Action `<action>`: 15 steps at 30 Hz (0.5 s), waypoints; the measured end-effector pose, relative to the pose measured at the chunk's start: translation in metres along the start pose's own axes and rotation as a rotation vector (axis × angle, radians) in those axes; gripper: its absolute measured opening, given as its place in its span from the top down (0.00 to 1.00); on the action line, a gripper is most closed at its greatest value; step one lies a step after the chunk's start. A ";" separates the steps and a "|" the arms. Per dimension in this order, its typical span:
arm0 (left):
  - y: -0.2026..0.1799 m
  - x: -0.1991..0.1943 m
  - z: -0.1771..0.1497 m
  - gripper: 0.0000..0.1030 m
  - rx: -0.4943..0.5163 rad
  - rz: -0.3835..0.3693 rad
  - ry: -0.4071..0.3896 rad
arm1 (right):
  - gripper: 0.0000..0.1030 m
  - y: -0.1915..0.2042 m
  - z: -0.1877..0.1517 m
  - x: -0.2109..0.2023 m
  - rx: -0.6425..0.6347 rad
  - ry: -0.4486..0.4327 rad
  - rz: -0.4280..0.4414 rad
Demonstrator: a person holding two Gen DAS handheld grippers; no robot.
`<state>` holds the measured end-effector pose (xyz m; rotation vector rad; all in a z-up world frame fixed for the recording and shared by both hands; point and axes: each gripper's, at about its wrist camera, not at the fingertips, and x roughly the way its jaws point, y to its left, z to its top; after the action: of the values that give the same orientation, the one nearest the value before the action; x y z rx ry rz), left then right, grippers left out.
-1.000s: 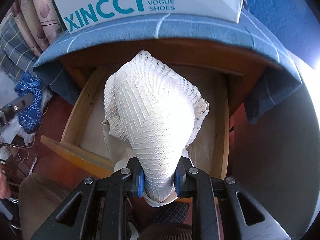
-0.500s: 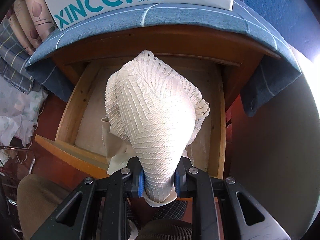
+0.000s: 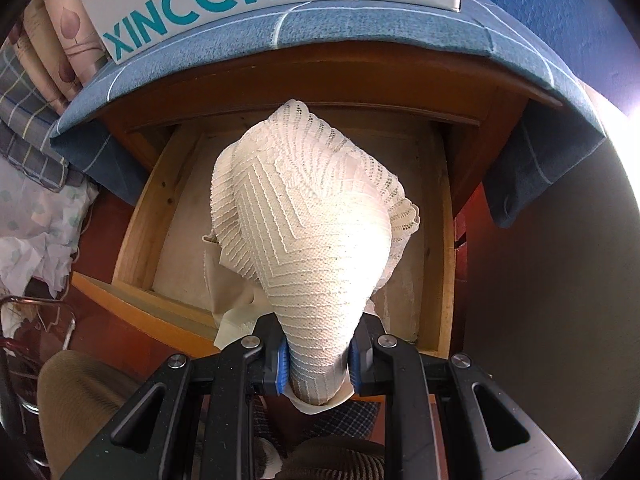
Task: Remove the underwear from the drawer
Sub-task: 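Carry the blue underwear over the white box and release it with the left gripper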
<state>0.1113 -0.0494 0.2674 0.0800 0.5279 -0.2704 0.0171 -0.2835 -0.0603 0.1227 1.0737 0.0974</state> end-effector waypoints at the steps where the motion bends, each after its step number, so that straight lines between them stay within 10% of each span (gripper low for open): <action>1: -0.003 0.006 0.006 0.71 0.010 0.005 0.001 | 0.80 0.000 0.000 0.001 0.003 0.000 0.003; 15: -0.039 0.110 0.041 0.71 0.067 -0.010 0.131 | 0.80 -0.006 -0.002 0.001 0.017 -0.001 0.048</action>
<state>0.2122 -0.1183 0.2469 0.1616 0.6499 -0.2937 0.0165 -0.2891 -0.0631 0.1646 1.0710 0.1315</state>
